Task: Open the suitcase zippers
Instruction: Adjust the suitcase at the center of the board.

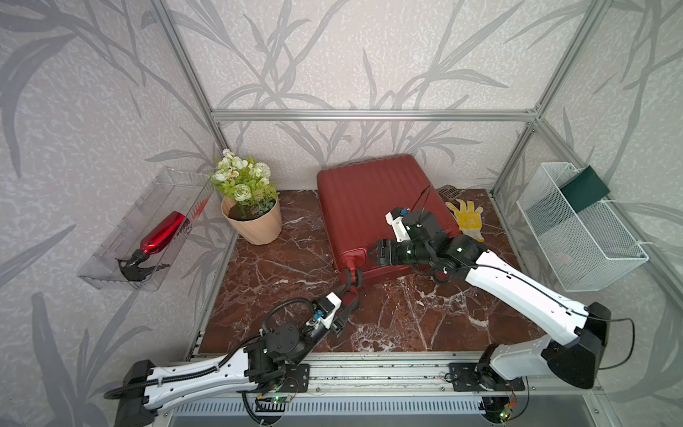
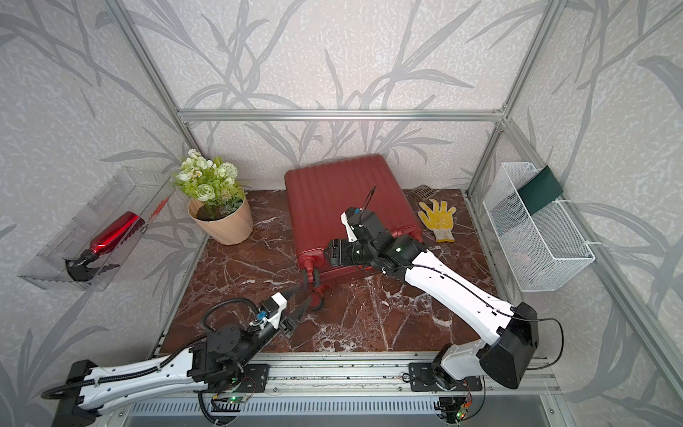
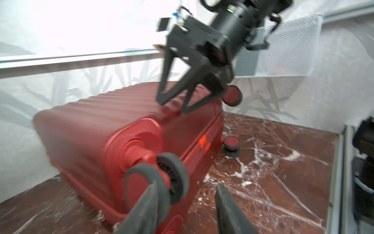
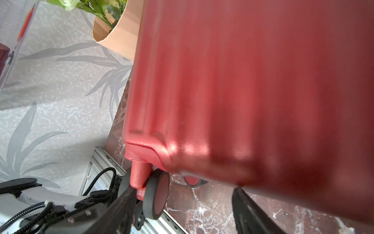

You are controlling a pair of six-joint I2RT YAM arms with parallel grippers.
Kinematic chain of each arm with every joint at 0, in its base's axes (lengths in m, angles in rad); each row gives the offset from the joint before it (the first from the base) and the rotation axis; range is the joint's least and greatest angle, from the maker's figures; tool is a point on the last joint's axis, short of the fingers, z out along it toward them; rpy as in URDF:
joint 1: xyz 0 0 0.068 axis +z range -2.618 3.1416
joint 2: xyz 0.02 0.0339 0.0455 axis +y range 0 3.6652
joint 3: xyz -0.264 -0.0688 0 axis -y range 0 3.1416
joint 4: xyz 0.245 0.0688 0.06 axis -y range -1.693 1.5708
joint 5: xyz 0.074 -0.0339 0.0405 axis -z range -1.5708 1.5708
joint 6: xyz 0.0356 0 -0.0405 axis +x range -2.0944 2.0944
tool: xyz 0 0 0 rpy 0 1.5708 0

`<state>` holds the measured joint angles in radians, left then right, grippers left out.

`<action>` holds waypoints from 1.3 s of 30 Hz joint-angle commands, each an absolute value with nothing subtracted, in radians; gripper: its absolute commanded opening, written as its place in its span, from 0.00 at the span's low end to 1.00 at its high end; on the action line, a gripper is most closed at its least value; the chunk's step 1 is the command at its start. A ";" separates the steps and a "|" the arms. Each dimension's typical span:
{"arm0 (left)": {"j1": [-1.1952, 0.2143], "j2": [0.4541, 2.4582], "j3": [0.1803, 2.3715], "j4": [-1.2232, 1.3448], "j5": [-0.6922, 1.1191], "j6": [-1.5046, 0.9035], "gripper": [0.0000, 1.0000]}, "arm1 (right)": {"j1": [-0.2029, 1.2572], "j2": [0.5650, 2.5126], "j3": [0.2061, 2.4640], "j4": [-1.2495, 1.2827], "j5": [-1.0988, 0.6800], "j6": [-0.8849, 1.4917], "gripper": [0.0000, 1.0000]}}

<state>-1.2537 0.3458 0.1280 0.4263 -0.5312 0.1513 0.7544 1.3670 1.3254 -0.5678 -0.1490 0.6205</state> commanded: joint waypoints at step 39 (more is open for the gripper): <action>-0.875 1.235 0.207 0.959 -0.156 0.078 0.52 | 0.638 1.038 1.094 -0.633 -0.198 0.393 0.76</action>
<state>-0.9016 1.1999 0.2207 0.8009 -0.1623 0.0708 0.6411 1.0599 1.0996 -0.6537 -0.1726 0.3958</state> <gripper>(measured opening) 0.516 0.758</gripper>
